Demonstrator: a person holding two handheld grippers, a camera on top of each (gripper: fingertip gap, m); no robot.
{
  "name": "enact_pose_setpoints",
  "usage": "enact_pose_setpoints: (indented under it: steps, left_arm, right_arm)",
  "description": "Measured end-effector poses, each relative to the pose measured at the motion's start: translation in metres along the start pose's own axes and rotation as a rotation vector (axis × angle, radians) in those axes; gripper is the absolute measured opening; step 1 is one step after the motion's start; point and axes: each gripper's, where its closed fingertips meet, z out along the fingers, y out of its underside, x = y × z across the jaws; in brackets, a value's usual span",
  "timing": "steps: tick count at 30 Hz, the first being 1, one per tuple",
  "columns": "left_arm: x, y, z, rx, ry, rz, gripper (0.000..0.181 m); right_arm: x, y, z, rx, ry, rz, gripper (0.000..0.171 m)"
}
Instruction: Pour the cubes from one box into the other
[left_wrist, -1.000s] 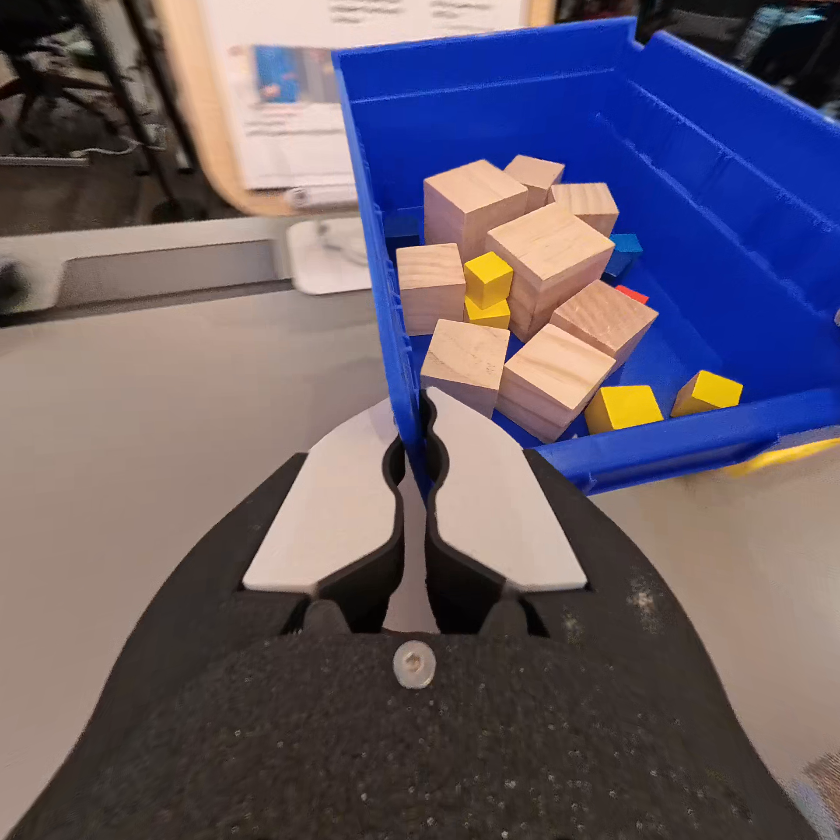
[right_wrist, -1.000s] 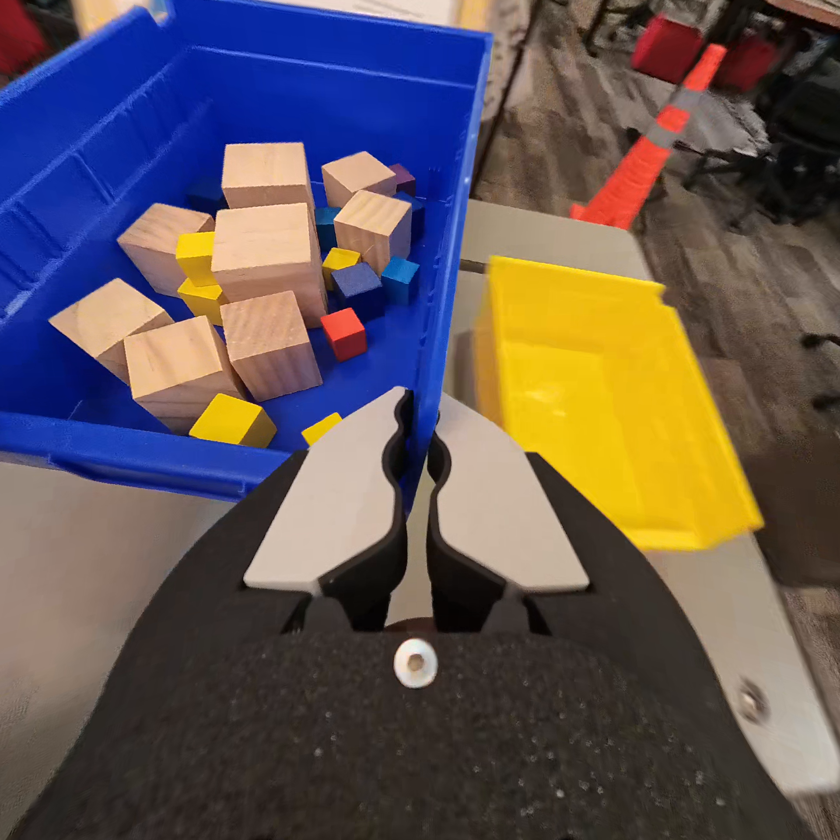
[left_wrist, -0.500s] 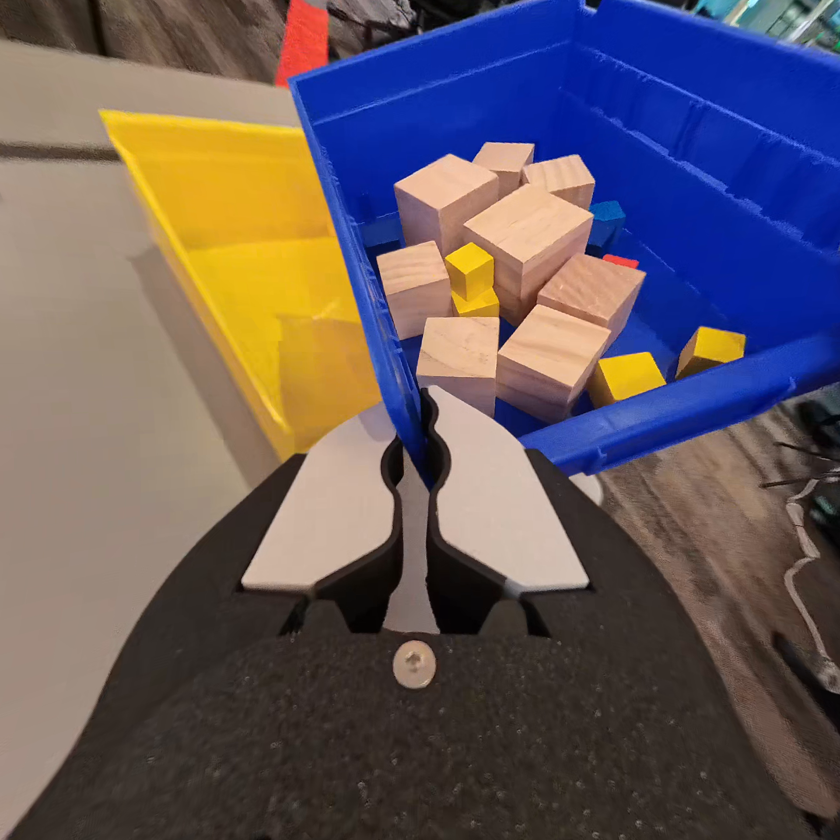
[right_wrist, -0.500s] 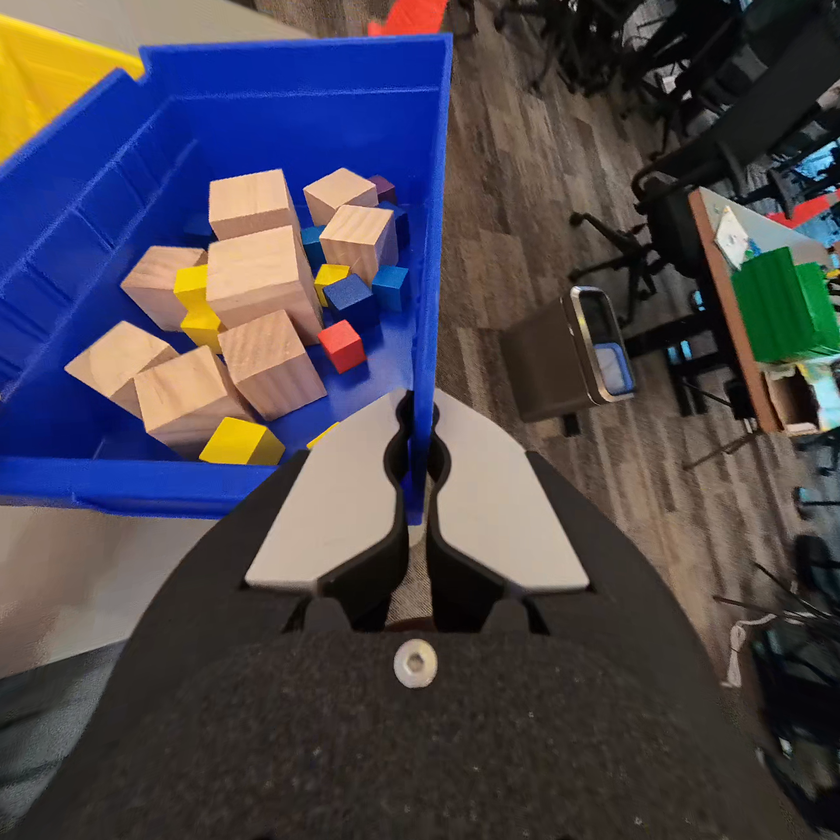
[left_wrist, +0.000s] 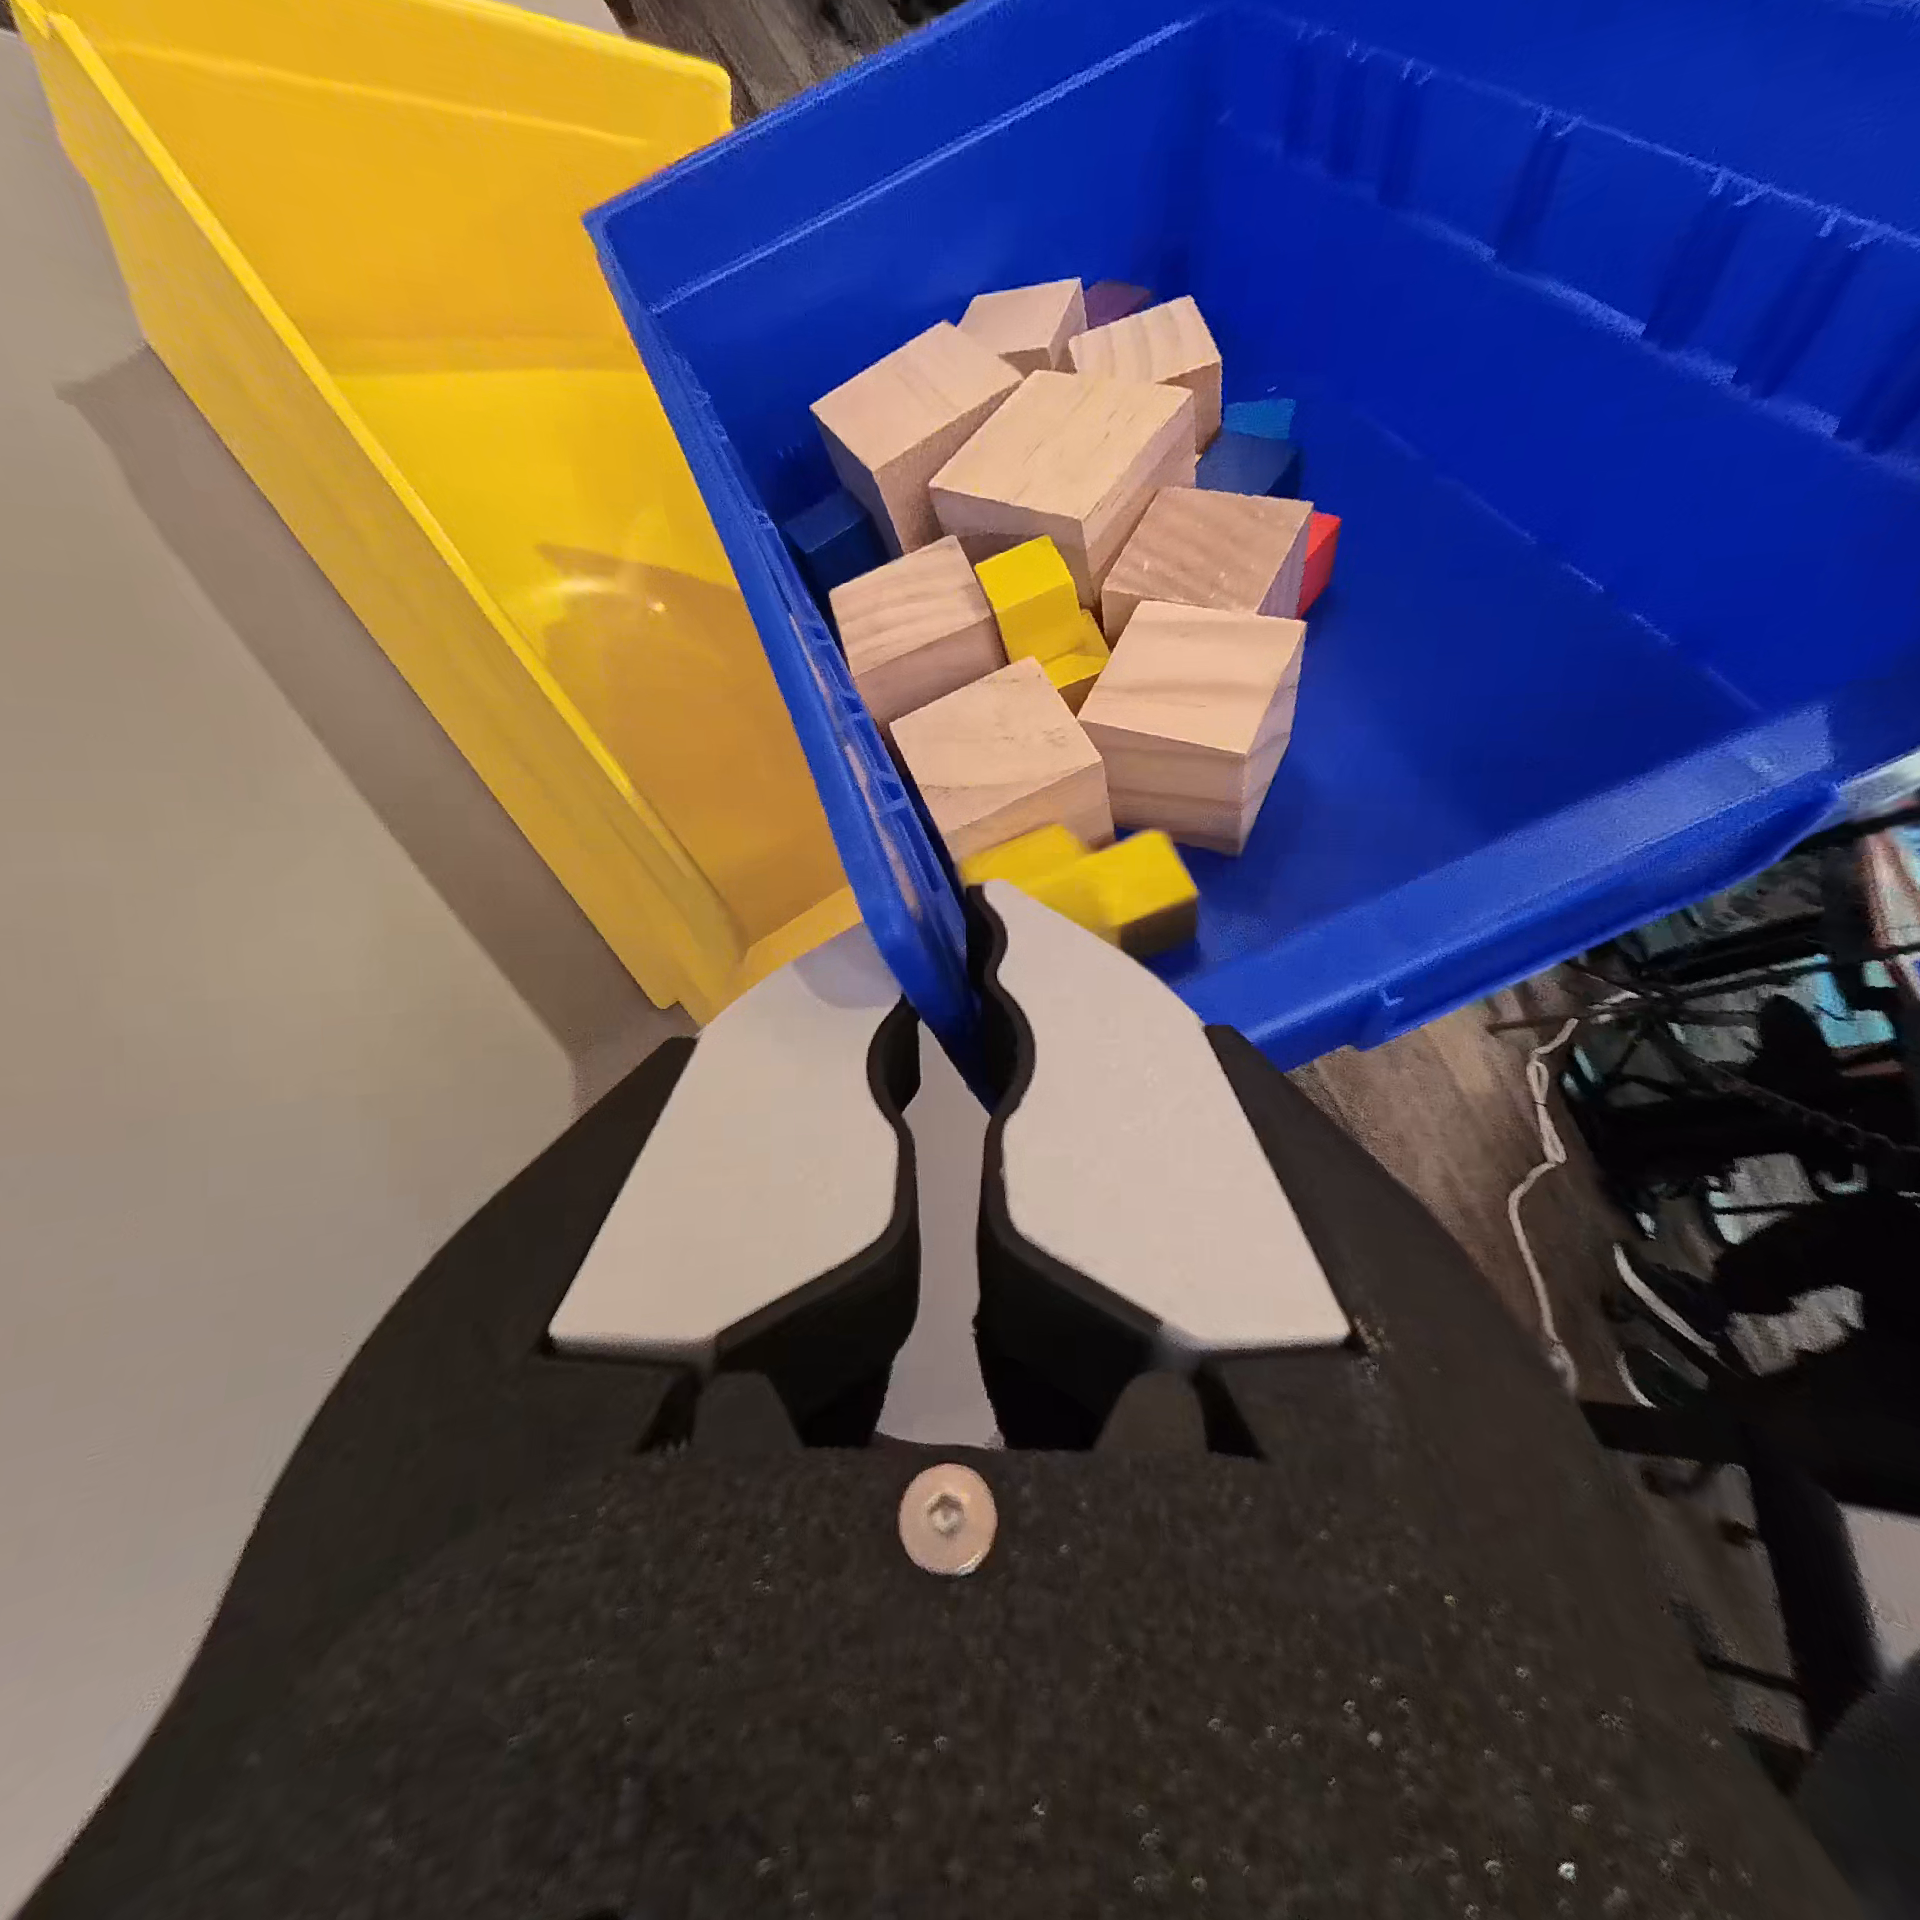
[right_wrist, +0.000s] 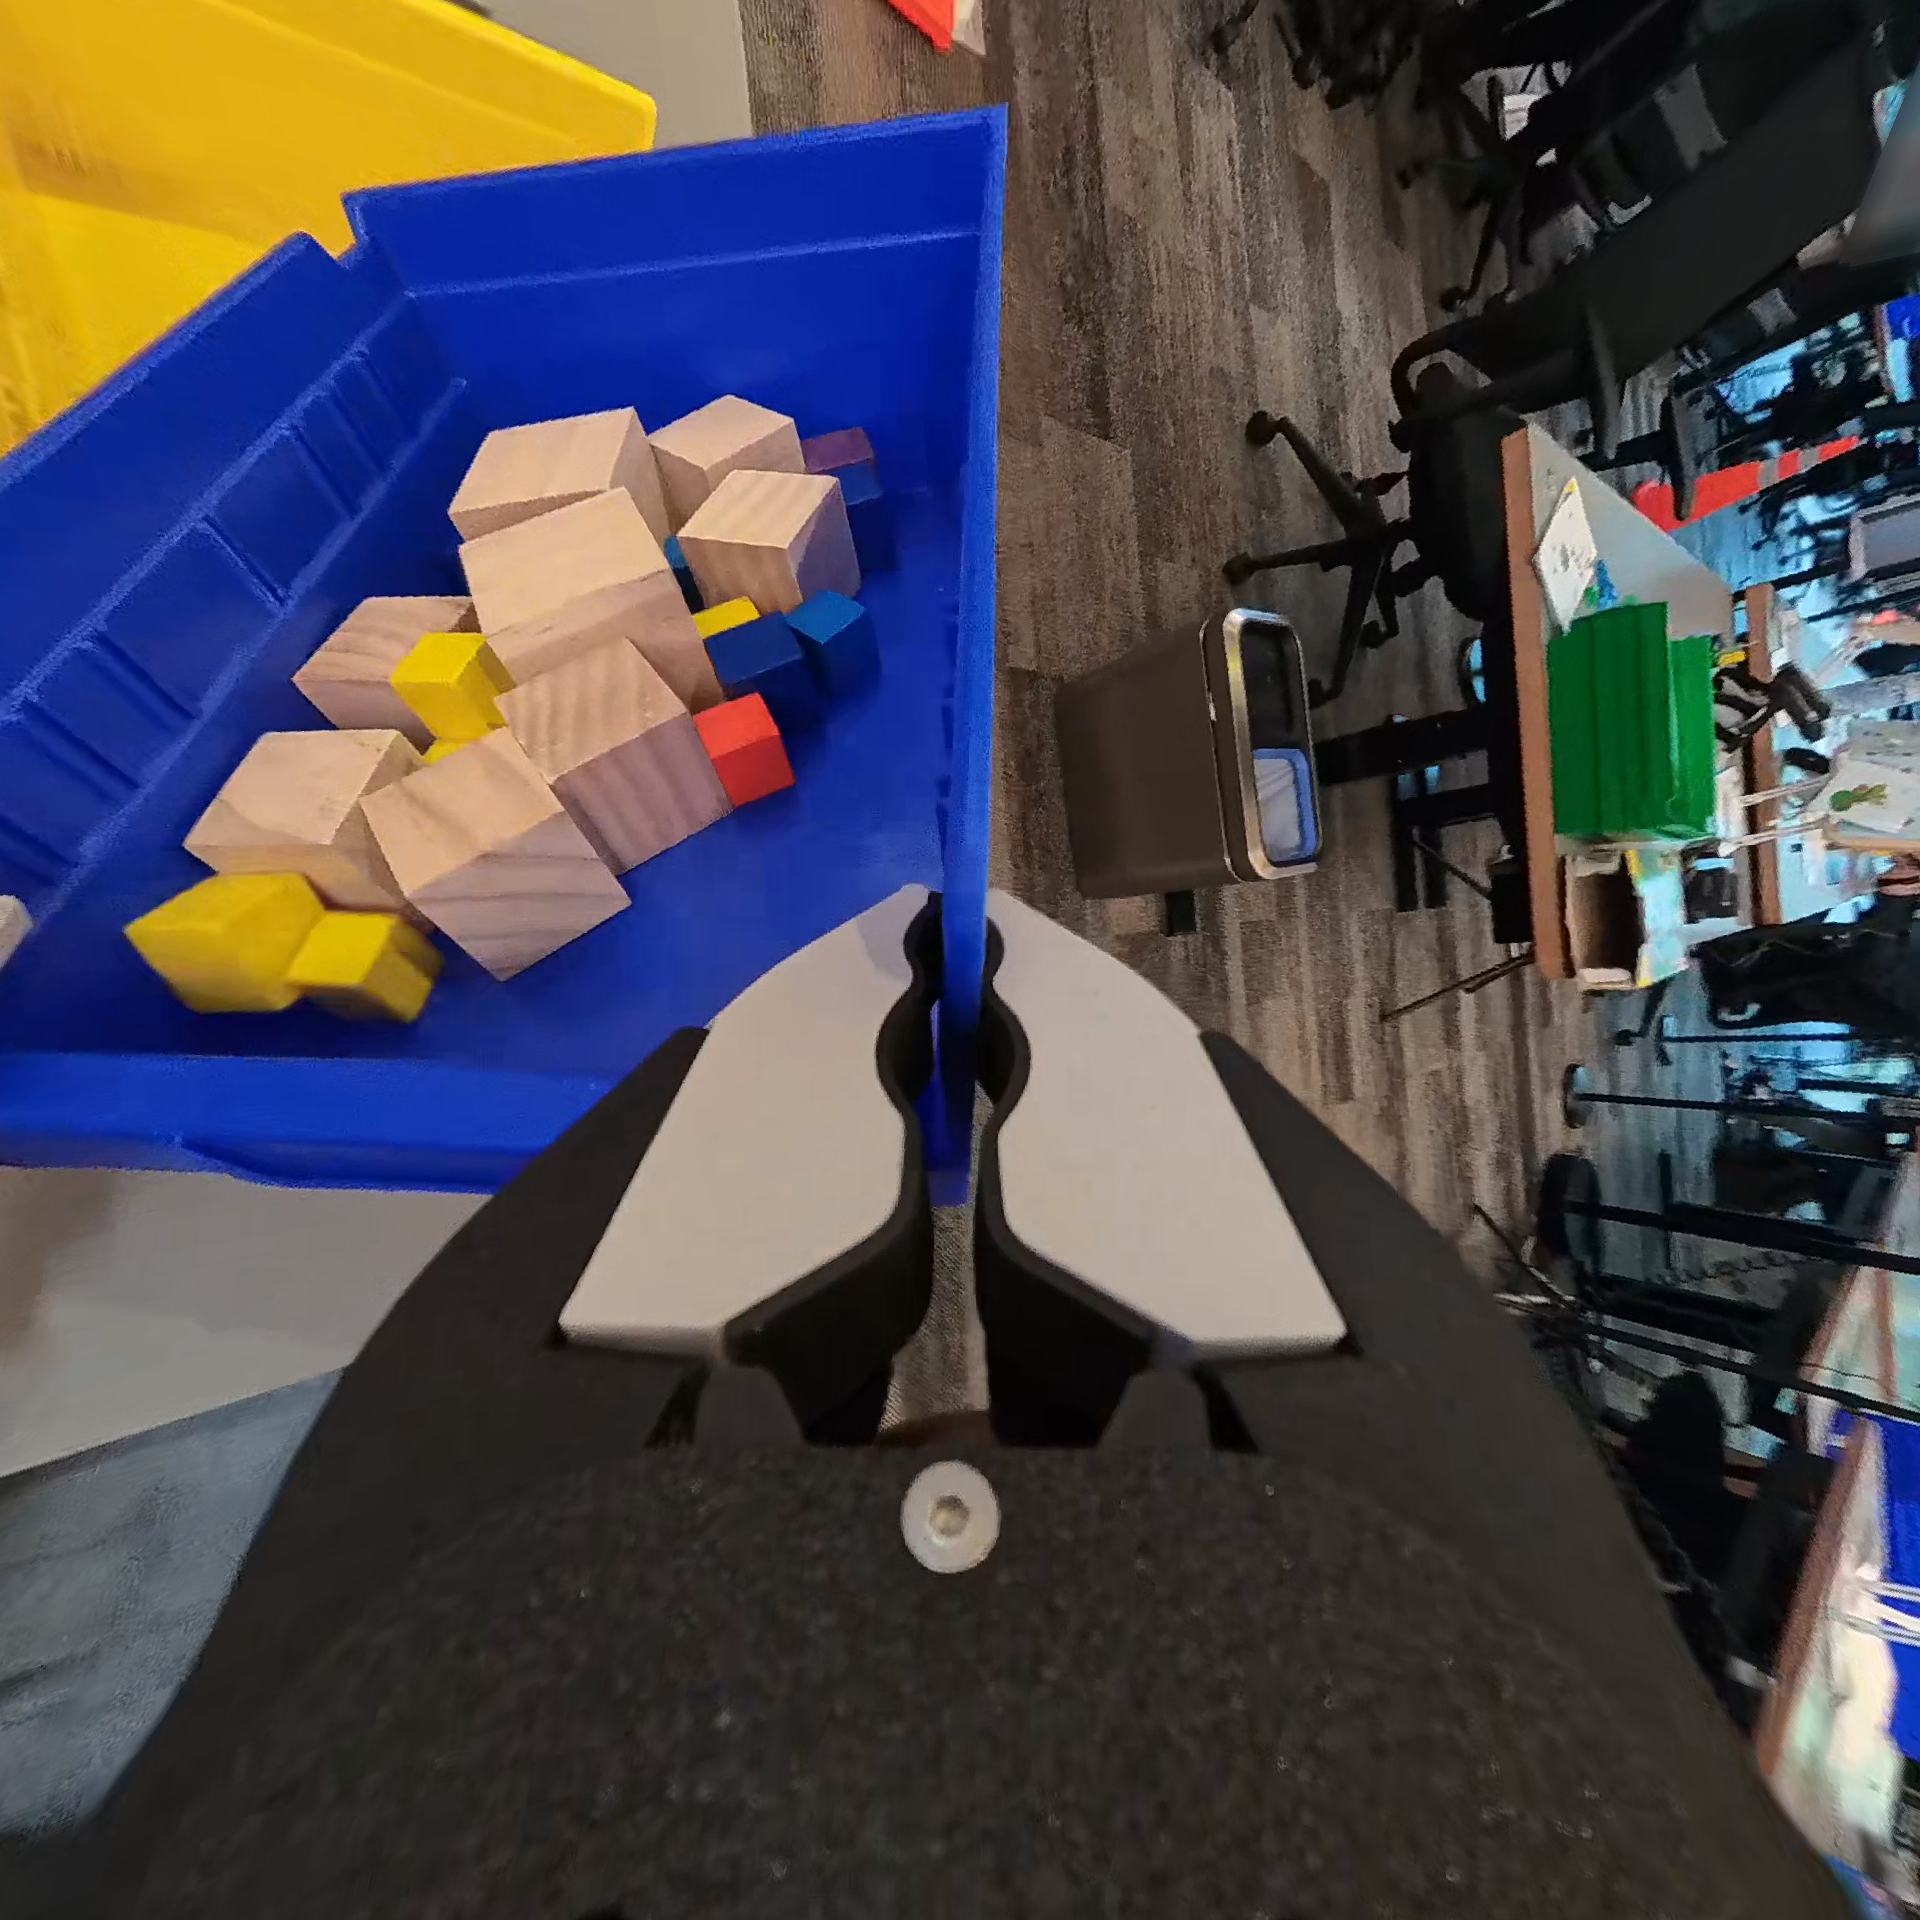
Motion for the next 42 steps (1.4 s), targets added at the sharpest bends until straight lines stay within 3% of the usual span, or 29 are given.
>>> enact_pose_setpoints:
  steps: [5, 18, 23, 29, 34, 42]
  left_arm:
    - [0.005, -0.013, -0.001, -0.036, 0.115, -0.1, 0.007]
    - [-0.005, -0.044, 0.016, -0.266, 0.323, -0.271, 0.006]
    - [-0.019, -0.058, 0.014, -0.365, 0.353, -0.27, 0.005]
    - [-0.043, -0.07, 0.017, -0.509, 0.326, -0.211, 0.005]
    - [-0.045, -0.065, 0.018, -0.654, 0.409, -0.22, 0.006]
    - [-0.053, -0.063, 0.023, -0.674, 0.545, -0.302, 0.008]
  right_arm:
    - [0.004, -0.039, -0.019, -0.069, 0.094, -0.146, 0.002]
    - [-0.001, -0.101, -0.019, -0.338, 0.21, -0.391, 0.003]
    - [-0.006, -0.11, -0.018, -0.453, 0.171, -0.474, 0.004]
    - [-0.014, -0.111, 0.005, -0.543, 0.088, -0.402, 0.005]
    - [-0.018, -0.118, 0.019, -0.668, 0.079, -0.389, 0.004]
    - [-0.033, -0.142, 0.037, -0.809, 0.082, -0.51, 0.004]
